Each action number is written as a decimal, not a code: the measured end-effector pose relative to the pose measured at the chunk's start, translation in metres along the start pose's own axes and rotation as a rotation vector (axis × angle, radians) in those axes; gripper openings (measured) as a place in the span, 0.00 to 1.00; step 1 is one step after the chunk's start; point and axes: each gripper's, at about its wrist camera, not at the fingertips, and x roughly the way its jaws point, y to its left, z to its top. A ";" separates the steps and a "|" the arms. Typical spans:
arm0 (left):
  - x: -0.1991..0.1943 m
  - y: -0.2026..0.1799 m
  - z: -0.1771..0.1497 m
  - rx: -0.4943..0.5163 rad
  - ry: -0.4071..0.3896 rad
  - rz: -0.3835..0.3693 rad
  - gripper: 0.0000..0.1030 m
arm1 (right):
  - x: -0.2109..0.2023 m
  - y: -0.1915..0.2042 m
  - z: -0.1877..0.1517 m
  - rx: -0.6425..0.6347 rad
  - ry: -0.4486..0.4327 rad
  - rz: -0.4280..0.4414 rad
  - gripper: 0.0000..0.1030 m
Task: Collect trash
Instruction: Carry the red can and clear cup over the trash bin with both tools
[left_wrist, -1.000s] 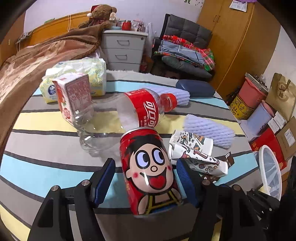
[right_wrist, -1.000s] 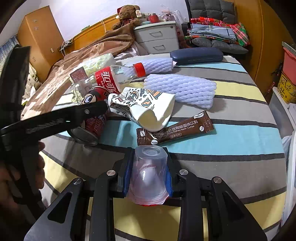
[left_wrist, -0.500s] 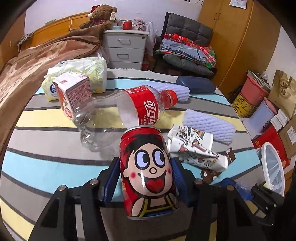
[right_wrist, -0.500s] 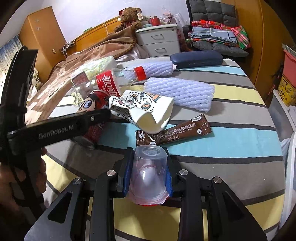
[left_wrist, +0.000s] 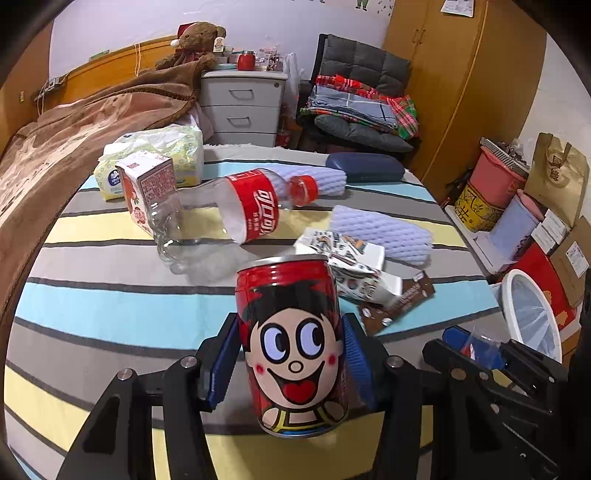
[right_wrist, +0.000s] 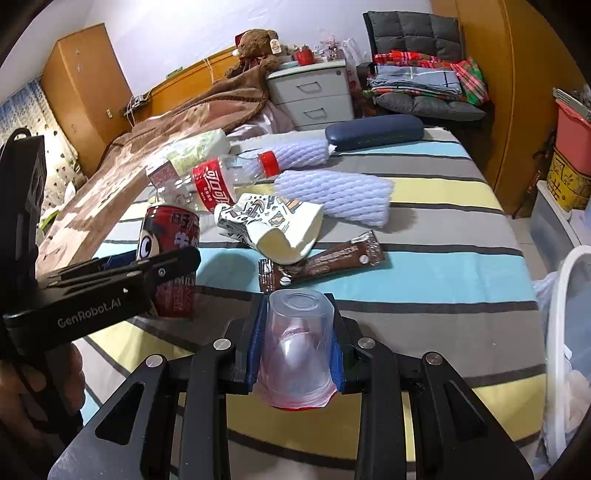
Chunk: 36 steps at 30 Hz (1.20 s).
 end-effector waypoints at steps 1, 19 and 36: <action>-0.002 -0.002 -0.001 0.003 0.000 -0.003 0.53 | -0.003 -0.002 0.000 0.003 -0.005 -0.001 0.30; -0.040 -0.065 -0.012 0.075 -0.066 -0.086 0.52 | -0.044 -0.039 -0.004 0.060 -0.099 -0.054 0.30; -0.054 -0.168 -0.018 0.231 -0.093 -0.194 0.52 | -0.091 -0.096 -0.013 0.135 -0.198 -0.151 0.30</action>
